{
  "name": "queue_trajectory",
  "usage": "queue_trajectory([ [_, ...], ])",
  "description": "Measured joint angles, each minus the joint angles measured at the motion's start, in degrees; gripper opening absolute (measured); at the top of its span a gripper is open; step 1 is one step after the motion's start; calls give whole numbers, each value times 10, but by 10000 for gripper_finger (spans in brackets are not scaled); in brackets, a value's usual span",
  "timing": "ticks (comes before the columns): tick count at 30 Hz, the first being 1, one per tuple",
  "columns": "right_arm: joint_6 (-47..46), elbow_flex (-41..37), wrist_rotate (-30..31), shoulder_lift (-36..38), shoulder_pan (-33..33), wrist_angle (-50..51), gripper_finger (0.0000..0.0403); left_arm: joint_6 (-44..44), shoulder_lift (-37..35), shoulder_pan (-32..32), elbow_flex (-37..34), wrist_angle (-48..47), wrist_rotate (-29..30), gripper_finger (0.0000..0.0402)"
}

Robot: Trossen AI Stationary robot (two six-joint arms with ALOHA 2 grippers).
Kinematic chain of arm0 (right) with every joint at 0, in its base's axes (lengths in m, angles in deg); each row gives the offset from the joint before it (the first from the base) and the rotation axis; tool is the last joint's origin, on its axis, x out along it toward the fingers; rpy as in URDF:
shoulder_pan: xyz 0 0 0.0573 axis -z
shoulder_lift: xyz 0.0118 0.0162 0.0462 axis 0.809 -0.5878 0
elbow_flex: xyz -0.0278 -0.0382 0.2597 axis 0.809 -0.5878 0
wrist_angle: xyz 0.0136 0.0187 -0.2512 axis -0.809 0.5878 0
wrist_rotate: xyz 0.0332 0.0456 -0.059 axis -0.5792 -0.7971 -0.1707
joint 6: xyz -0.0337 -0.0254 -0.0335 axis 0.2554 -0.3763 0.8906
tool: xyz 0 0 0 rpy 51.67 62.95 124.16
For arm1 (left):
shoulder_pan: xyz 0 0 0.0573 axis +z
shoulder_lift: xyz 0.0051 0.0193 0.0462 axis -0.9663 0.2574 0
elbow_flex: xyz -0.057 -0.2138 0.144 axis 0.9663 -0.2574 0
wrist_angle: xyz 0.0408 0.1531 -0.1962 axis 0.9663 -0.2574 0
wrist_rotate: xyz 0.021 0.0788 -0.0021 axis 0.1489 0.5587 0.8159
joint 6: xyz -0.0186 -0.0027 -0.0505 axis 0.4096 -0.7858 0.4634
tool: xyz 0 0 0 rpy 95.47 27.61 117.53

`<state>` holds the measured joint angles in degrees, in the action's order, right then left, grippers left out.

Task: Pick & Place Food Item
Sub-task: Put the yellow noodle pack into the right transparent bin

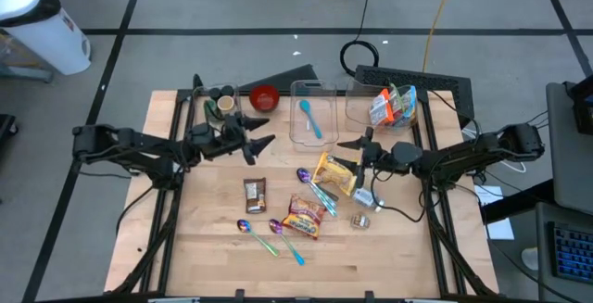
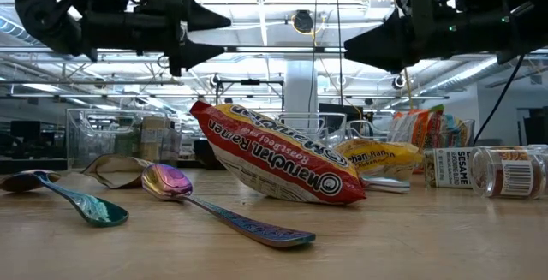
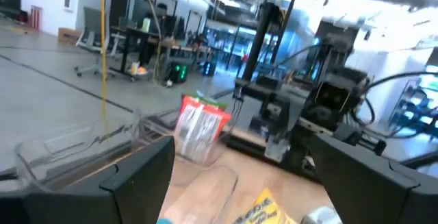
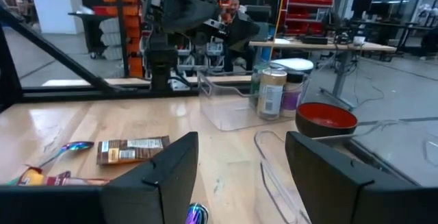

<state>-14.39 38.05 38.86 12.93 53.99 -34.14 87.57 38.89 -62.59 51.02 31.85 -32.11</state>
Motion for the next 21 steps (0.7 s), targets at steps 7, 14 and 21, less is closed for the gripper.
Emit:
queue_trajectory([
  [7, 4, 0, 0, 0, 3, -16, 212, -26, 6, 0, 0, 3, 17, 349],
  [14, 3, 0, -1, 0, 8, -65, 212, -25, 6, -1, 0, 30, -37, 349],
  [21, -38, 0, -27, 0, 7, -88, 212, -93, 6, -54, 0, -3, -119, 349],
])
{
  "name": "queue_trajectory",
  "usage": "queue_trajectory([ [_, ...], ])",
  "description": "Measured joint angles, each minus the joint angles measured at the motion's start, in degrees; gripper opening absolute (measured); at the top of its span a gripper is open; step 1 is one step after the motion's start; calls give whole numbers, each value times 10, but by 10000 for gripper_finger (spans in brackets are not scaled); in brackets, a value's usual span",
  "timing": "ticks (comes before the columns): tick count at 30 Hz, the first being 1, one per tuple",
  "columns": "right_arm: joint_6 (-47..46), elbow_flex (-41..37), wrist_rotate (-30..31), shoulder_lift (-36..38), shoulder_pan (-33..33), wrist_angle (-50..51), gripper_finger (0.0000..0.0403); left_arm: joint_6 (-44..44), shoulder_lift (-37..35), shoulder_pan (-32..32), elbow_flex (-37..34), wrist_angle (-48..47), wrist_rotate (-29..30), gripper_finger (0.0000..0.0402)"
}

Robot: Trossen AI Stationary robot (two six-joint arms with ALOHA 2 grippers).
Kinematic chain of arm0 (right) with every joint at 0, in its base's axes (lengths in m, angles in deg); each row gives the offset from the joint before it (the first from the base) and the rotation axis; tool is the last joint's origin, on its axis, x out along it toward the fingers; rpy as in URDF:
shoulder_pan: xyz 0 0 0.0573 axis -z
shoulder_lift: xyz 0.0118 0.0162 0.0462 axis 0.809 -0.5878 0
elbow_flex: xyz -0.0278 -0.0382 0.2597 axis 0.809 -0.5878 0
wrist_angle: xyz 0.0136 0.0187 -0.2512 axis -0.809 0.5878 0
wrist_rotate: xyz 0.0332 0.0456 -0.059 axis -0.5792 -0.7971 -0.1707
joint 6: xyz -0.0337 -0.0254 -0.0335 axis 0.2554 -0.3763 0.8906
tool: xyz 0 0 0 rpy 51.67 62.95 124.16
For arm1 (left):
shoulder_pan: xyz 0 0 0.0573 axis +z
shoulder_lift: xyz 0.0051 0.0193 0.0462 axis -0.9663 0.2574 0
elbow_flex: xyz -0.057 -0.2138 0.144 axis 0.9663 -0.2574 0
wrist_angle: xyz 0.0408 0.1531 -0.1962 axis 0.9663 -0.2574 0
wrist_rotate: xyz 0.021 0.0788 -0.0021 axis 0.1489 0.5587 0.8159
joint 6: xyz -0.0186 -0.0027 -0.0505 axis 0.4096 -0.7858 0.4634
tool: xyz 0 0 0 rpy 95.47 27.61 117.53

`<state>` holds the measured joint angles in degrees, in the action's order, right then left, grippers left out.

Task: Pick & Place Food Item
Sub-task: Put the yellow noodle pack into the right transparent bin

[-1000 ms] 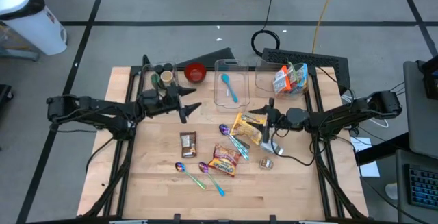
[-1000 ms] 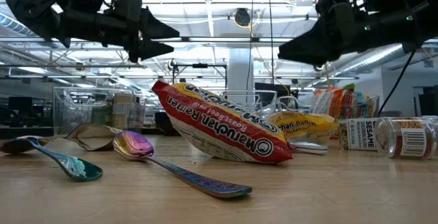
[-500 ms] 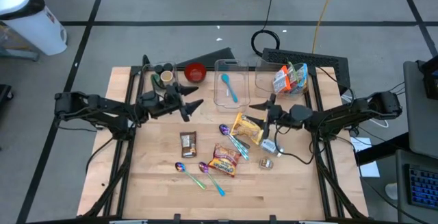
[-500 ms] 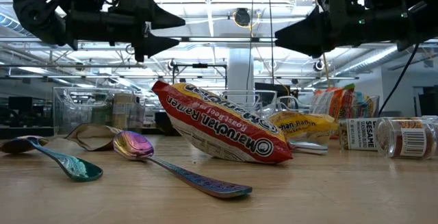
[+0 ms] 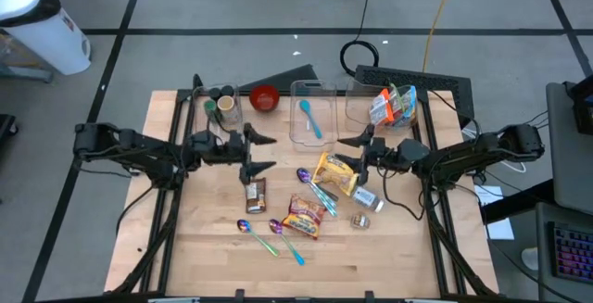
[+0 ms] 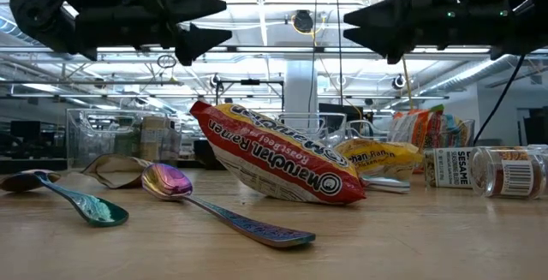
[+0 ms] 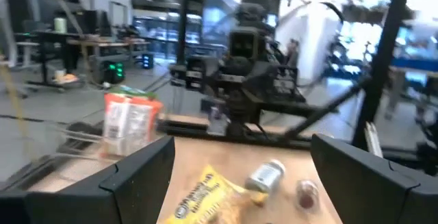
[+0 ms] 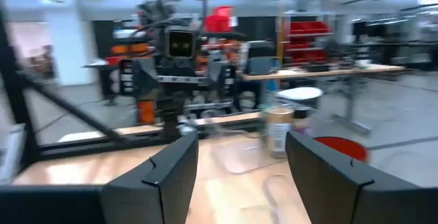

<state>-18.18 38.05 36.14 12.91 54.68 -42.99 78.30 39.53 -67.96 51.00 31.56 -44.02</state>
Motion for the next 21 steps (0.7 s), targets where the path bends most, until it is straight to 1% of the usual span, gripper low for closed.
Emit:
queue_trajectory([
  [2, 4, 0, -35, 0, -5, 1, 212, -15, 0, -18, 0, -2, 2, 349],
  [3, 11, 1, -39, 0, -11, 2, 212, -19, 0, -25, 0, -2, 2, 349],
  [5, 33, 11, -27, 0, -29, 22, 212, -23, 0, -37, 0, -5, 3, 349],
  [7, 68, 29, 7, 0, -50, 63, 212, -25, 0, -46, 0, -5, 3, 349],
  [8, 85, 44, 26, 0, -60, 99, 212, -25, 0, -48, 0, -6, 3, 349],
  [10, 117, 84, 66, 0, -78, 205, 212, -26, 0, -52, 0, -12, 3, 349],
  [13, 147, 163, 119, 0, -95, 421, 212, -26, 0, -53, 0, -21, 3, 349],
  [15, 151, 208, 140, 0, -101, 547, 212, -28, 0, -53, 0, -30, 4, 349],
  [17, 164, 232, 153, 0, -103, 614, 212, -38, 0, -52, 0, -36, 13, 349],
  [19, 196, 240, 168, 0, -106, 640, 212, -57, 0, -52, 0, -41, 38, 349],
  [21, 251, 242, 186, 0, -111, 654, 212, -73, 0, -51, 0, -43, 71, 349],
])
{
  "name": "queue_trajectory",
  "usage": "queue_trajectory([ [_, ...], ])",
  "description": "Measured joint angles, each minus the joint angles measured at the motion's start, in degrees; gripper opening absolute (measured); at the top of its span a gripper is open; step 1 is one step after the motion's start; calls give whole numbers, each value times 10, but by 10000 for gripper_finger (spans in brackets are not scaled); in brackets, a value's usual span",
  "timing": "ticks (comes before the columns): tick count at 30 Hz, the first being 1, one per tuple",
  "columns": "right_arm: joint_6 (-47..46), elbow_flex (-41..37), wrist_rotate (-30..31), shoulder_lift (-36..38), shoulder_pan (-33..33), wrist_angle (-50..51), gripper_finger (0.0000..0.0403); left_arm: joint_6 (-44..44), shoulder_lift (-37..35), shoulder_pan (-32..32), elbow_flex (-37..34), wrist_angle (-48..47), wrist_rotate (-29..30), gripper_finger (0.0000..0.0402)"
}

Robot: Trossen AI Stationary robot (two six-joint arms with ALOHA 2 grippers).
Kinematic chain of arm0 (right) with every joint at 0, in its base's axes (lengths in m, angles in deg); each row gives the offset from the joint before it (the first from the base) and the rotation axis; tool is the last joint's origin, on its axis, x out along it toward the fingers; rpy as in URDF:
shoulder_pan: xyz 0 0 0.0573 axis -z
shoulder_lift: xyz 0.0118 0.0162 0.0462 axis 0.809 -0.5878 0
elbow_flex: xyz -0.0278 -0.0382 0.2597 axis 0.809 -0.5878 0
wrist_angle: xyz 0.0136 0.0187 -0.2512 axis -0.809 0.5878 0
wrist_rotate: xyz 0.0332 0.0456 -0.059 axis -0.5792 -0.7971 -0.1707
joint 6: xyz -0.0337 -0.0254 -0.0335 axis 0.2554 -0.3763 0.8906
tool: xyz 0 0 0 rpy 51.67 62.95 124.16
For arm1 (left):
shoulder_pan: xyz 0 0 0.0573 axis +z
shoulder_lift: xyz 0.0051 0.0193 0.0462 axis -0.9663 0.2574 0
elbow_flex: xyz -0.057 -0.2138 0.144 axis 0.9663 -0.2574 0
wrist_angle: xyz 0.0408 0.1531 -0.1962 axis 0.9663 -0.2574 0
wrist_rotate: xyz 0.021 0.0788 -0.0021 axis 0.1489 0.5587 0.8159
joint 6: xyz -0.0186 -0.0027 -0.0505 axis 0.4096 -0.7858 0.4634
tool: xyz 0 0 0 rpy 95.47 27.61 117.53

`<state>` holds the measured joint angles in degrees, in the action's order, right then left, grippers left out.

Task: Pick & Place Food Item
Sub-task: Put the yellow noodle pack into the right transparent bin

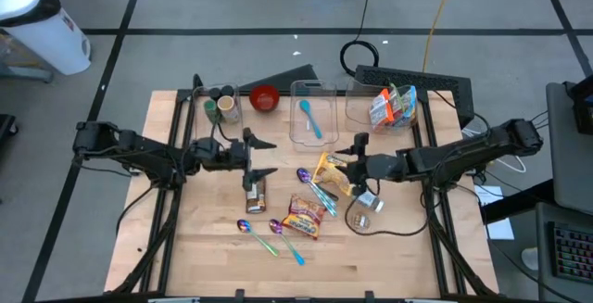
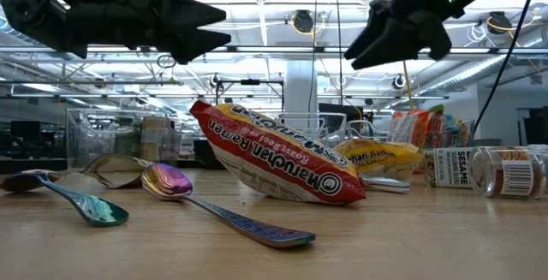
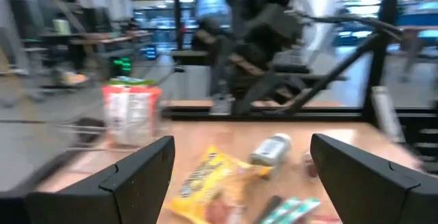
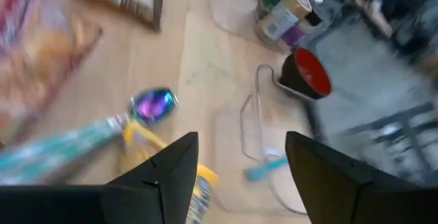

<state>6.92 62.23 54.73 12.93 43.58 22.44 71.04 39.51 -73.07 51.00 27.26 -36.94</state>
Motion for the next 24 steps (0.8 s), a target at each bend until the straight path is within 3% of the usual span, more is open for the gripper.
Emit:
queue_trajectory([
  [5, 112, 1, 38, -14, -13, 99, 212, 2, 0, 16, 0, 0, 19, 349],
  [12, 118, -25, 52, -24, -28, 231, 212, 8, 0, 46, 0, 0, 18, 349],
  [17, 162, -62, 49, -23, -57, 234, 212, 32, 0, 61, 0, 0, 18, 349],
  [24, 254, -141, 50, -23, -74, 131, 212, 55, 0, 63, 0, 0, 18, 349],
])
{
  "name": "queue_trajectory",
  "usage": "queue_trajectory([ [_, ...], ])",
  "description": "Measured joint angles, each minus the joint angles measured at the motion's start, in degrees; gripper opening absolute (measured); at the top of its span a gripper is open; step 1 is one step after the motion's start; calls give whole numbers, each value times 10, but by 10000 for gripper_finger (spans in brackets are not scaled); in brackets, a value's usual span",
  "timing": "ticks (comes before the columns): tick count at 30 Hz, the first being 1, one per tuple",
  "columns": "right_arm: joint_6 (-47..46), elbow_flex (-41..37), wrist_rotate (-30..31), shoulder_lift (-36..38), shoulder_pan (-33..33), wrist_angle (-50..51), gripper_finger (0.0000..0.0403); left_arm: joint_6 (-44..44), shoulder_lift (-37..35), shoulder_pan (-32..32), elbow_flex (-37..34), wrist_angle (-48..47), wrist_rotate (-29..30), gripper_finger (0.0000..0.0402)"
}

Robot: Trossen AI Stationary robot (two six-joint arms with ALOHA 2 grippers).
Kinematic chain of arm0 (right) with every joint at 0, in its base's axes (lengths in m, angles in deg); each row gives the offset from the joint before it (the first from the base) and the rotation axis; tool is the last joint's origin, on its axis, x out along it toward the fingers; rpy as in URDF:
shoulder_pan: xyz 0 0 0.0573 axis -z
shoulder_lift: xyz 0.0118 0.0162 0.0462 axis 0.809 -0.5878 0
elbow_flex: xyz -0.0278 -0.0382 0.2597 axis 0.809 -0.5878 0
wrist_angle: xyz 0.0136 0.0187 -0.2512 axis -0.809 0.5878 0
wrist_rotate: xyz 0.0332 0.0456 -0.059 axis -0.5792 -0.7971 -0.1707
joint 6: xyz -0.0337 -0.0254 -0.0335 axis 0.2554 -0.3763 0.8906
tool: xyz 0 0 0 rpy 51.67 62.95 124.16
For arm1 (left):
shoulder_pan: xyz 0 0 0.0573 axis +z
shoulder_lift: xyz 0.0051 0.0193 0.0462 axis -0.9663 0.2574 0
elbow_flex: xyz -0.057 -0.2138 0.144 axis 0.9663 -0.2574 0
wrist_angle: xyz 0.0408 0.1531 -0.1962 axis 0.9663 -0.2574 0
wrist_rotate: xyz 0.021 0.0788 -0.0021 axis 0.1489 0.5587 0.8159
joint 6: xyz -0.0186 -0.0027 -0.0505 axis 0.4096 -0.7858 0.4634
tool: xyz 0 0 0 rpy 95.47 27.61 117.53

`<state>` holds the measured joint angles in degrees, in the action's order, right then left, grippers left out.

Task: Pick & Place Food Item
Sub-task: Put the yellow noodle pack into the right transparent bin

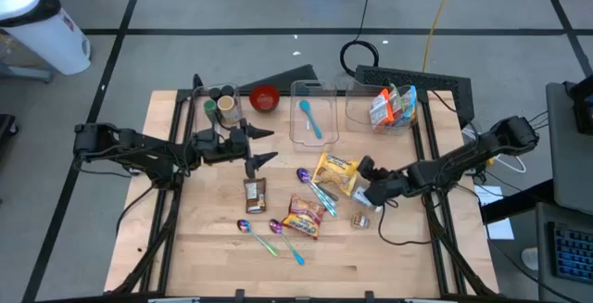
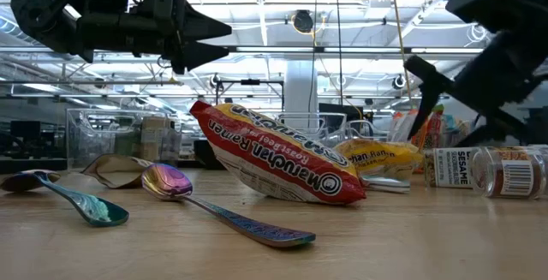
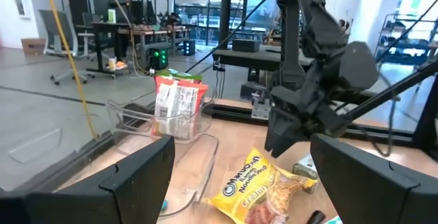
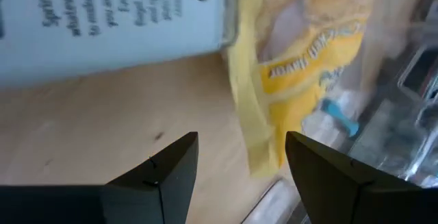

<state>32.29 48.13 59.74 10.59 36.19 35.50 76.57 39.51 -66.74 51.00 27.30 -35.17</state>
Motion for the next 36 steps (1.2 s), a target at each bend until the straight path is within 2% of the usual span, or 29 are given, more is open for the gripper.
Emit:
queue_trajectory([
  [10, 153, -123, 43, -3, 1, -272, 212, 43, 0, -16, 0, -4, 0, 349],
  [20, 169, -146, 45, -59, 2, -406, 203, 51, 0, -25, 0, -3, 36, 349],
  [28, 193, -146, 48, -116, 11, -523, 142, 47, 0, -24, 0, -11, 42, 349],
  [32, 237, -148, 72, -119, 11, -574, 101, 47, 0, -24, 0, -29, 42, 349],
  [36, 235, -137, 77, -118, 12, -586, 59, 47, 1, -24, 0, -36, 42, 349],
])
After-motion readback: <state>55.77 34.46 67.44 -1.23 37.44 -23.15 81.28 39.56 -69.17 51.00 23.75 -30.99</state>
